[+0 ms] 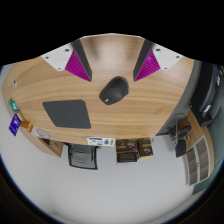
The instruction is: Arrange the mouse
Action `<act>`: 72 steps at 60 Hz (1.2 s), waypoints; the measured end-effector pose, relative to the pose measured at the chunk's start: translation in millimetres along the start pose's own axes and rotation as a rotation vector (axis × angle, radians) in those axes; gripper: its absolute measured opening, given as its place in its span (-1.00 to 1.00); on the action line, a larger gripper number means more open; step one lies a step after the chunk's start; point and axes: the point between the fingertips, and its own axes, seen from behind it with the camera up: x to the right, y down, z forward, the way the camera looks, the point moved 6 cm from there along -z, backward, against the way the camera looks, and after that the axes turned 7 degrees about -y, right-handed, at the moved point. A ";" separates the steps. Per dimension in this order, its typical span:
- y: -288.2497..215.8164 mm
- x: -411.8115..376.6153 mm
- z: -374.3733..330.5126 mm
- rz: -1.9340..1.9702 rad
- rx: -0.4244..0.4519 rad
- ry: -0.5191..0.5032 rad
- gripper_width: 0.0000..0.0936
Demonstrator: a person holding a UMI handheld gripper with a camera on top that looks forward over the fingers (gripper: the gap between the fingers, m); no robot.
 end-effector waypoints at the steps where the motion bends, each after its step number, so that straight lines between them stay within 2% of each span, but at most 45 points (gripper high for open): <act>1: -0.8 -1.5 4.9 0.002 0.001 0.003 0.84; 35: -15.5 -3.0 124.5 0.002 -0.006 0.085 0.86; 45: -32.8 -6.3 145.6 -0.004 0.011 0.067 0.85; 50: -36.9 -6.5 153.3 -0.011 0.015 0.062 0.73; 55: -37.7 -5.6 153.3 -0.017 0.020 0.059 0.48; 59: -38.9 -4.6 155.8 -0.012 0.033 0.053 0.39; 63: -40.0 -3.2 153.0 0.009 0.038 0.047 0.04; 72: -43.9 -2.9 153.5 -0.014 0.004 0.058 -0.15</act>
